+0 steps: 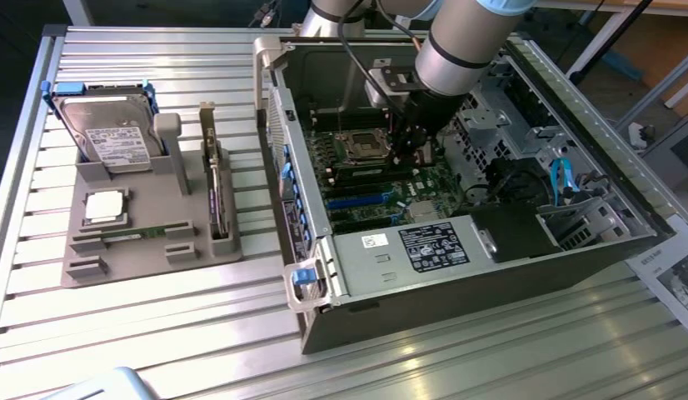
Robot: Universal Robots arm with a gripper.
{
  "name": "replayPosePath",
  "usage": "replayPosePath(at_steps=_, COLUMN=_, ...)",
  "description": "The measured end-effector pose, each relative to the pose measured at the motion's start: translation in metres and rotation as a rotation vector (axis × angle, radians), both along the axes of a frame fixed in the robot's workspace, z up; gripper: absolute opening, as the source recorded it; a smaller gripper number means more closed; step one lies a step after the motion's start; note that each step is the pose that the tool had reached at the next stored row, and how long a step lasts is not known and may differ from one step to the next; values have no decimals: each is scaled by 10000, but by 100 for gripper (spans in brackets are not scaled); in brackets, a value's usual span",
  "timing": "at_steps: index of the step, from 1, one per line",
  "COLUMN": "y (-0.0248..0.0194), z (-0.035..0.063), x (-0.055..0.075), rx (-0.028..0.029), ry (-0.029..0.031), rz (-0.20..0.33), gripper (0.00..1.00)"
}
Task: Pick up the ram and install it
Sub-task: 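Insert the ram into the slot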
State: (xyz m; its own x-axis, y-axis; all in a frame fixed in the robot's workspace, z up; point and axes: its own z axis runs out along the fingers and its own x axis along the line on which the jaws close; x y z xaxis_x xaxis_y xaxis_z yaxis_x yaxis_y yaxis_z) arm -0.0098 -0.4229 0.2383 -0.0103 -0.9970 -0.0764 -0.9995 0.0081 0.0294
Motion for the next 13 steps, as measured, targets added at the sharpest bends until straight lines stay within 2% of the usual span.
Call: replayPosePath(at_steps=13, y=0, z=0, x=0, rx=-1, ry=1, rz=80, gripper=12)
